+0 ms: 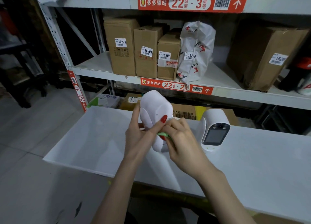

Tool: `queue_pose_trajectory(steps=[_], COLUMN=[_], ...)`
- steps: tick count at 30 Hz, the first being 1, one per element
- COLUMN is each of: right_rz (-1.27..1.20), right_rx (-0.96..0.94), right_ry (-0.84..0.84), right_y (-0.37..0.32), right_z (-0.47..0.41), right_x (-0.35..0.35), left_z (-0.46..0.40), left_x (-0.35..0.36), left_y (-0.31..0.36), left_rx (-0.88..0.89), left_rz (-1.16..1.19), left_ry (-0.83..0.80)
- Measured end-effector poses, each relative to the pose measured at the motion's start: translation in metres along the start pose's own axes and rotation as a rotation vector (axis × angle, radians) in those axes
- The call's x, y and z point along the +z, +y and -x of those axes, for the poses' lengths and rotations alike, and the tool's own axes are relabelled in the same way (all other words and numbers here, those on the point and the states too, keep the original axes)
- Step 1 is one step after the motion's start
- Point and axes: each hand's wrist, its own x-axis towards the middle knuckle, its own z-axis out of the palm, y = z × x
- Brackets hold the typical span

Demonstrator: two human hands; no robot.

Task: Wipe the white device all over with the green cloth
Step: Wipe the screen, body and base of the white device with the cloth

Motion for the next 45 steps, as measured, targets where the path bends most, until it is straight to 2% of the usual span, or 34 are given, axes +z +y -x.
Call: queue_pose_trajectory(steps=[6,9,13,17,20,25,31,35,40,45], right_rz=[0.182,0.196,-0.012,-0.241,-0.236,-0.085,-0.319,-0.164,0.087,-0.096], right_rx=[0.088,0.114,0.108,0.143,0.132,0.126,0.185,0.165,0.240,0.137], right_ry=[-0.025,-0.030,-0.045,0.008,0.014,-0.020,0.013,0.027,0.057,-0.040], right_y=[0.004,0.006,0.001,0.000,0.004,0.004,0.001,0.005,0.011,0.002], right_z=[0.001,0.001,0.000,-0.002,-0.003,0.000,-0.001,-0.002,0.000,-0.001], right_x=[-0.005,-0.005,0.002,-0.002,-0.005,0.001,-0.004,-0.003,0.000,0.000], left_z=[-0.003,-0.003,-0.002,-0.003,-0.003,-0.001,-0.002,-0.003,-0.003,-0.002], left_x=[0.000,0.002,0.004,0.002,0.001,0.004,0.002,0.002,0.002,0.003], left_y=[-0.007,-0.007,-0.009,-0.007,-0.006,-0.007,-0.007,-0.007,-0.006,-0.007], left_rx=[-0.009,-0.002,0.012,-0.027,-0.041,-0.035,-0.064,-0.067,-0.065,-0.068], left_rz=[-0.049,-0.069,-0.101,-0.046,0.019,-0.037,0.004,0.019,0.014,-0.048], left_ry=[0.049,0.047,0.035,0.053,0.043,0.036,0.051,0.062,0.063,0.057])
